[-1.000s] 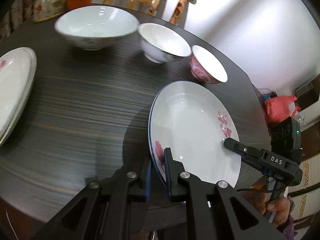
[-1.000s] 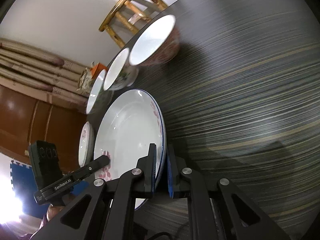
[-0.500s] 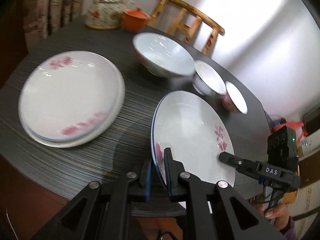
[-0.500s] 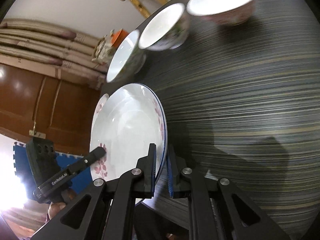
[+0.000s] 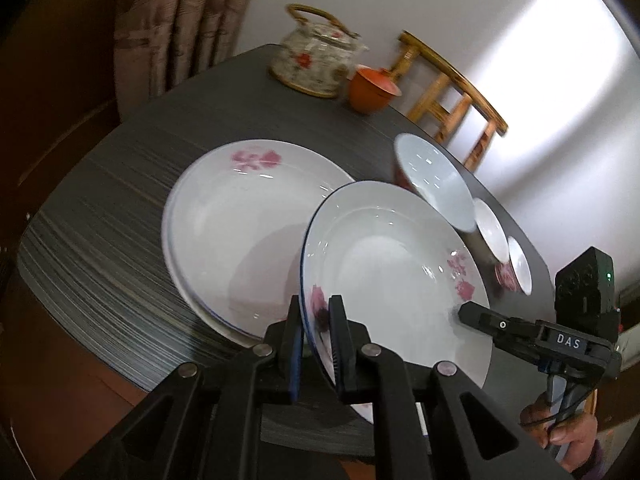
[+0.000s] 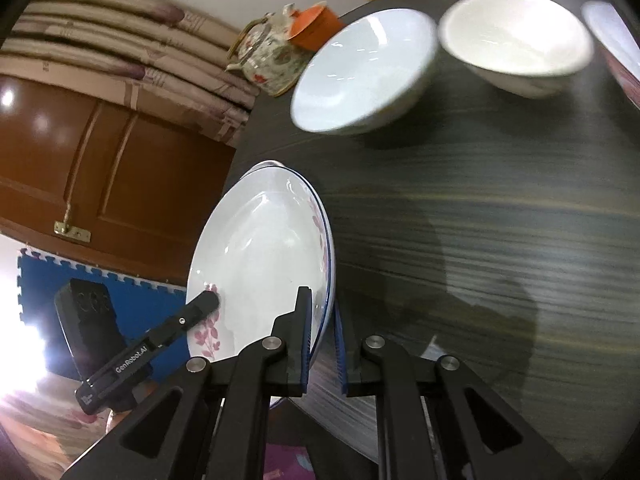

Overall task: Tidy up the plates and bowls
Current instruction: 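Carry the plate over and lower it onto the stack with the left tool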

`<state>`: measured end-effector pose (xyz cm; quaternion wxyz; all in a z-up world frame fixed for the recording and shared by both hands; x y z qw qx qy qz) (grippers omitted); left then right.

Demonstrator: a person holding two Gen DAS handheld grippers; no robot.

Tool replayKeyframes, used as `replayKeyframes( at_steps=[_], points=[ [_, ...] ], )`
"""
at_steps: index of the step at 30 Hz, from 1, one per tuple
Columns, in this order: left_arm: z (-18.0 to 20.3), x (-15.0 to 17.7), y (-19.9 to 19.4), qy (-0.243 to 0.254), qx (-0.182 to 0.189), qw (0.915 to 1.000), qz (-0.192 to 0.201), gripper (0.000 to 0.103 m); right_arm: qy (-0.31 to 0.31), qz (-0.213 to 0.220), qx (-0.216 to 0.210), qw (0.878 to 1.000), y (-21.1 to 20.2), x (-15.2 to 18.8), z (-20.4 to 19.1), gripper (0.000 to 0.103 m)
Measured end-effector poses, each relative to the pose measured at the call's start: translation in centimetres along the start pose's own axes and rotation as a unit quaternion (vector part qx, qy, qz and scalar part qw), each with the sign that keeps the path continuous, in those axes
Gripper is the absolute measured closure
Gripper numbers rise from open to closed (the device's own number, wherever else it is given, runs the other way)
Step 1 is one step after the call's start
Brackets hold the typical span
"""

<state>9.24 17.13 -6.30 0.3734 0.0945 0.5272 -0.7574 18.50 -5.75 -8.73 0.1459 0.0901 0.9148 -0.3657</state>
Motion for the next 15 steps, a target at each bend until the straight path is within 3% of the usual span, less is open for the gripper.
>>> replayKeyframes(
  at_steps=[15],
  points=[
    [-4.9,-1.8,1.4,-0.048,-0.016,0.9987,0.004,0.089,-0.032,-0.026,0.024,0.999,4.7,-1.8,-3.6,0.089]
  ],
)
Point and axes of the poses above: each gripper's, at about its wrist camera, not at the fingertips, and y roughly the way its jaws point, z to its right, x to its underside, the point moved 5 cm from there along y, roughly the way its jaws point, and after that the axes turned 8 degrees about z, right-handed, at the moved point
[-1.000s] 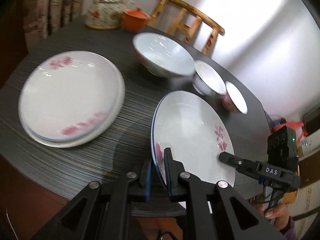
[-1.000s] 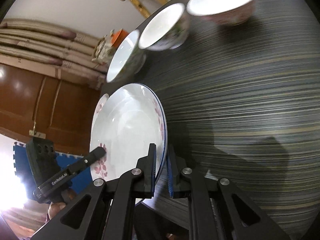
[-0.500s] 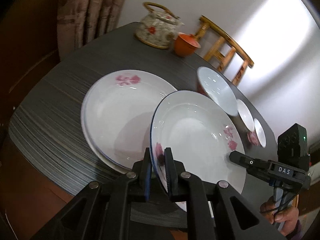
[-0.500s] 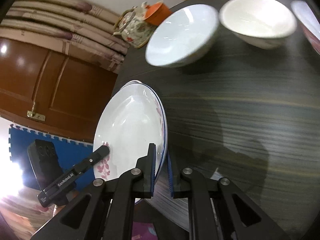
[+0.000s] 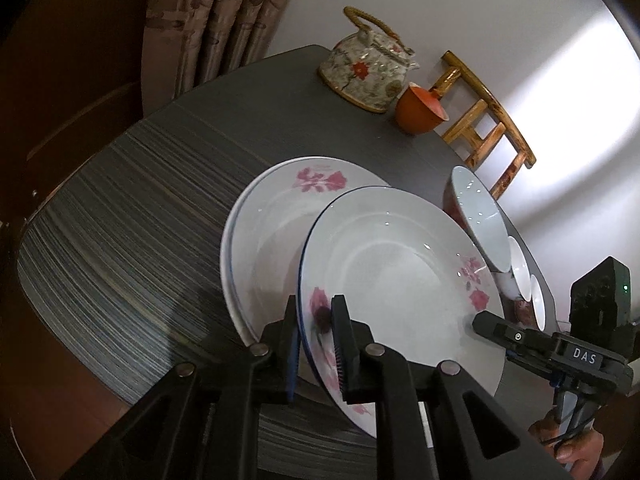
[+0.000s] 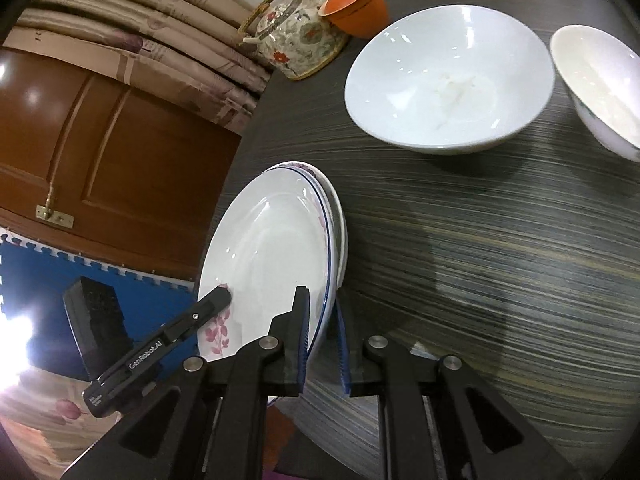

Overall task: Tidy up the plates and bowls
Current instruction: 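Carry the plate over and lower it onto the stack with the left tool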

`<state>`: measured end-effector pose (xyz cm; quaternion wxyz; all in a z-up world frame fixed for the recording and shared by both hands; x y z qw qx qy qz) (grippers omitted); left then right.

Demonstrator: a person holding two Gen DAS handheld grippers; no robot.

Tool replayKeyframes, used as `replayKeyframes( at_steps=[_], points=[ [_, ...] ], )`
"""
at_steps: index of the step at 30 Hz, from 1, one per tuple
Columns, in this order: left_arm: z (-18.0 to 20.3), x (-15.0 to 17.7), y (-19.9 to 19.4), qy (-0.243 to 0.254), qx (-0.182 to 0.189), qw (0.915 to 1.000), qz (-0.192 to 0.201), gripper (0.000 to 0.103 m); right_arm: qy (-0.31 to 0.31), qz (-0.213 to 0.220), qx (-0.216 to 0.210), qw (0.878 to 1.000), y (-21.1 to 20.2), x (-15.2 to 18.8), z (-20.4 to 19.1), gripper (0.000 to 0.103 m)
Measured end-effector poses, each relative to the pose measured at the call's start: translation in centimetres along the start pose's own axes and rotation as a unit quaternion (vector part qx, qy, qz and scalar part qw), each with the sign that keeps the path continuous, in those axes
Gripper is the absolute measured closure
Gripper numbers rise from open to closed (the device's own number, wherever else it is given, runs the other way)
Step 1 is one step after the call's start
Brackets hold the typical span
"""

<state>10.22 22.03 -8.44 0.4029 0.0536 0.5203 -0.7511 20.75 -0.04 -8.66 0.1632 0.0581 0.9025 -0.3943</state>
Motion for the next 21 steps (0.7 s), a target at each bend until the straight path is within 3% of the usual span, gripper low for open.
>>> replayKeyframes(
  at_steps=[7,15,21],
  points=[
    [-0.3,-0.4,0.6,0.014,-0.019,0.9997,0.004,0.089,0.002,-0.006,0.008,1.000,1.4,-0.3,-0.5,0.089],
    [-0.2,-0.9,0.6,0.042,-0.049,0.9977,0.020,0.079,0.011,-0.011,0.014,1.000,1.9,-0.4,-0.3,0.088],
    [0.9,-2.0,-1.0,0.088,-0.080,0.9901,0.074,0.073,0.010,-0.006,0.013,1.000,1.9,-0.4,-0.8,0.087]
  ],
)
Point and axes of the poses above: each gripper's, at about its wrist camera, not at the fingertips, and y roughly the way its jaws point, z to its right, x to its underside, the point moved 5 cm from there along y, roughly the way its jaws point, and after that the axes turned 8 degrees about z, right-handed, at the moved point
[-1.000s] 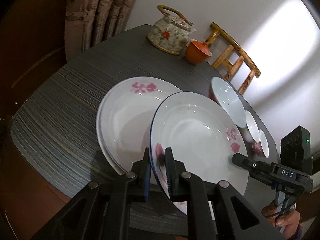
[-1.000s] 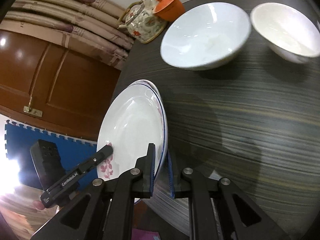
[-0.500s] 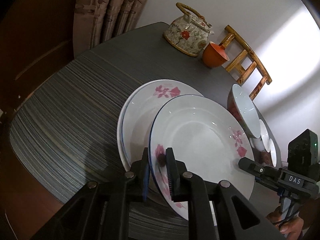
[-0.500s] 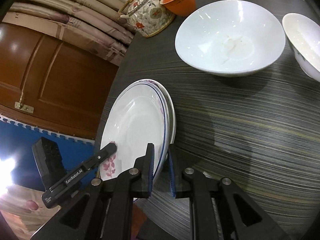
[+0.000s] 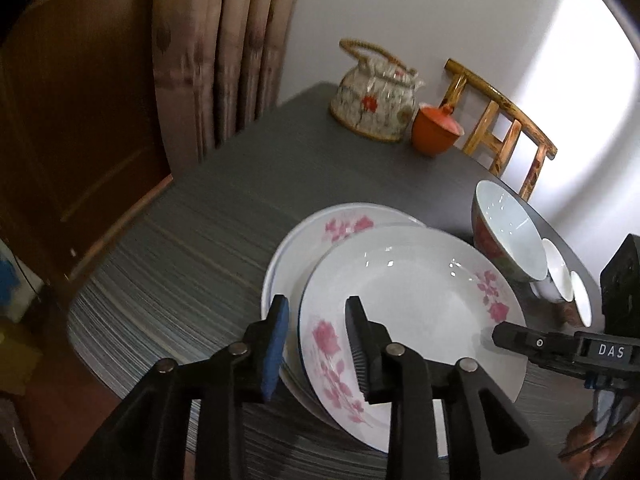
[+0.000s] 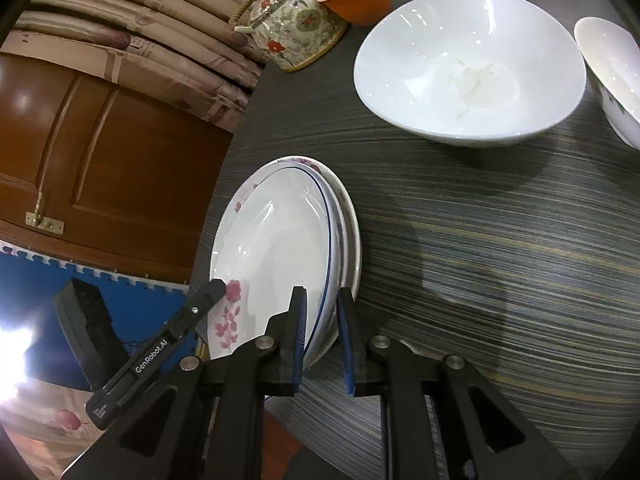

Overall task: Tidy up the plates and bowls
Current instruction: 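Carry the plate over and lower it onto the stack with the left tool, then open the left tool and withdraw from the stacked plates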

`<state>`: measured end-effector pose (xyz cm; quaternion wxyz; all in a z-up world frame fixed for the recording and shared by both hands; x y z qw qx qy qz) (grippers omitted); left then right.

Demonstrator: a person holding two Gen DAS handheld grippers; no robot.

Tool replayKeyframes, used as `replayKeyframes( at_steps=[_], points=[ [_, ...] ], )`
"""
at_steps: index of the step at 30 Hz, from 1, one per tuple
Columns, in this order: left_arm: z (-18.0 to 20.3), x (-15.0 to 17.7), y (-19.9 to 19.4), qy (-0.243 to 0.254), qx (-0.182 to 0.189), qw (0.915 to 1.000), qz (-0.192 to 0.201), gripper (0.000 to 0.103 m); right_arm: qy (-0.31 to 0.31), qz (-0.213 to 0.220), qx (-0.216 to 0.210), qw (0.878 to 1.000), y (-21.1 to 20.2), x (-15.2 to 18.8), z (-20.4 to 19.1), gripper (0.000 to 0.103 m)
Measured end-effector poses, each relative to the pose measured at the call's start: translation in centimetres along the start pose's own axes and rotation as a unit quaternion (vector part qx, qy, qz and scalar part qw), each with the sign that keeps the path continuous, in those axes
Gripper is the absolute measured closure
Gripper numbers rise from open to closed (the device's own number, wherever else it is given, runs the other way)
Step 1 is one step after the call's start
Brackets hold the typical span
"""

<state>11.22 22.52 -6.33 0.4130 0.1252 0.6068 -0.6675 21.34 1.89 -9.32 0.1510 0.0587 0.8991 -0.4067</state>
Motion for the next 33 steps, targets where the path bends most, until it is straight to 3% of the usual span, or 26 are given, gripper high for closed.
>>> replayKeyframes(
  at_steps=[11,20,25,29,33],
  points=[
    [0.2,-0.9,-1.2,0.001,0.012,0.9997,0.022,0.073,0.000,0.022,0.006,1.000,-1.6,0.5,-0.2,0.081],
    [2.0,-0.3,-1.1,0.040,0.023,0.9988,0.018,0.073,0.012,0.055,-0.004,0.998,-4.3,0.3,0.1,0.080],
    [2.9,0.2,-0.9,0.051,0.034,0.9981,0.010,0.073,0.024,0.081,-0.012,0.996,-6.0,1.4,1.2,0.066],
    [3.6,0.6,-0.7,0.067,0.034,0.9972,0.008,0.072,-0.003,0.109,0.051,0.993,-7.4,2.9,4.0,0.065],
    [4.4,1.2,-0.5,0.087,0.035,0.9956,0.004,0.072,0.012,0.122,0.093,0.988,-8.6,4.1,8.3,0.065]
  ],
)
Point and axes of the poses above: each gripper's, at about its wrist camera, not at the fingertips, and y roughly the way its jaws point, z to its right, x to its underside, the point moved 5 cm from there along y, roughly the way its jaws point, and after that the axes turned 8 degrees about z, right-handed, at the moved point
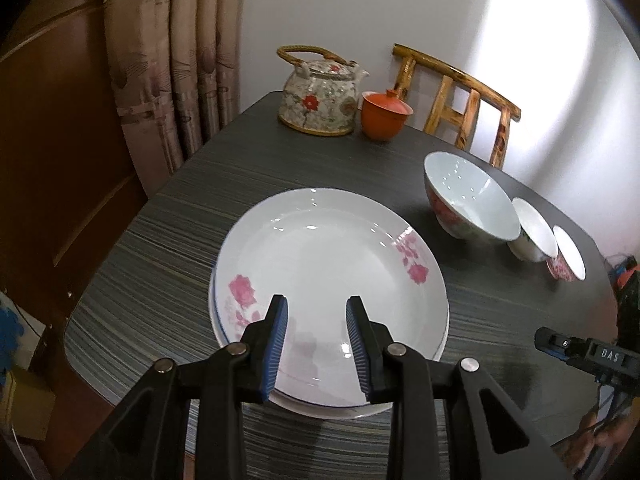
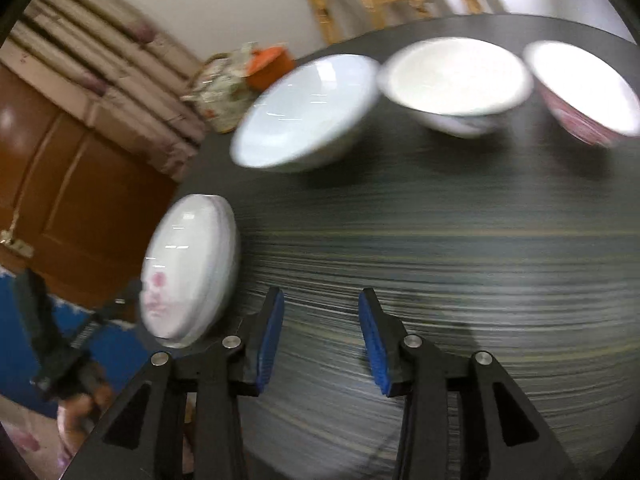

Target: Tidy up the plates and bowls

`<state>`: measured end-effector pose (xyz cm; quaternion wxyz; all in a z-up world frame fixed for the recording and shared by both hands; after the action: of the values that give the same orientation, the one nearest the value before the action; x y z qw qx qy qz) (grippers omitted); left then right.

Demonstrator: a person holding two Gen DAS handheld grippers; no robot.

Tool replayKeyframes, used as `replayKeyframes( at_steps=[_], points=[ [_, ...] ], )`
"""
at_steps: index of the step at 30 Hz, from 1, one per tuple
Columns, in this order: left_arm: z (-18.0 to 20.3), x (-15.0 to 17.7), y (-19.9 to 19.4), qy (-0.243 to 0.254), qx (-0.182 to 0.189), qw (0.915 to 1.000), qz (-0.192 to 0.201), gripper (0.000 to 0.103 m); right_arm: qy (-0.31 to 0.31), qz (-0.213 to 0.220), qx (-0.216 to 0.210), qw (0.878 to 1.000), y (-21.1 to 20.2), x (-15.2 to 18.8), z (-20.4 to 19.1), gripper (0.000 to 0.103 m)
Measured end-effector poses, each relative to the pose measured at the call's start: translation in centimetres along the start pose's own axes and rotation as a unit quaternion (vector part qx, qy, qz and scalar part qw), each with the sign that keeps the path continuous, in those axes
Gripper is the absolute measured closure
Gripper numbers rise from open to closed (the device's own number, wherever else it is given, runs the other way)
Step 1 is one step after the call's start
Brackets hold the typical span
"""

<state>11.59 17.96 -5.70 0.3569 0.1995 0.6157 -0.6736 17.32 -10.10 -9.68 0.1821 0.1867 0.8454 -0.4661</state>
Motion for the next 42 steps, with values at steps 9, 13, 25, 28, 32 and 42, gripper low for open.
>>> replayKeyframes(
  at_steps=[9,13,25,28,32,42],
  points=[
    [3.9,-2.6,0.2,0.020,0.064,0.9978,-0.001,0.062,0.122,0.004,-0.057,0.991,-1.2,-1.0,4.2,0.065],
    [6.4,-6.4,3.0,0.014,0.106,0.9941,-0.017,0.060,0.155,0.019,-0.084,0.984,-1.3,-4.3,3.4,0.065],
    [9.4,-11.7,14.9,0.008,0.122,0.9865,-0.110,0.060,0.224,0.014,-0.088,0.970,3.3,-9.1,3.0,0.064],
    [9.6,-11.7,16.7,0.004,0.123,0.9843,-0.127,0.060,0.226,0.012,-0.080,0.971,3.8,-9.4,3.4,0.061],
    [10.4,-11.5,18.8,0.017,0.114,0.9842,-0.135,0.060,0.229,0.003,-0.070,0.971,5.3,-9.8,3.4,0.061],
    [11.1,-9.1,17.2,0.031,0.098,0.9858,-0.133,0.095,0.162,-0.020,-0.032,0.986,7.2,-9.6,2.0,0.083]
  ],
)
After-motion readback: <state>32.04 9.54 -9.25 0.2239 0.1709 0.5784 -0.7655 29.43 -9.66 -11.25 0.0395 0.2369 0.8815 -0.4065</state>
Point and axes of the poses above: each gripper's, at about its wrist camera, not at the fingertips, and y roughly the way its jaws point, z to its right, x to its underside, the point moved 5 cm from there along y, roughly the way its jaws point, and after that the axes turned 8 degrees about z, right-handed, at the moved point
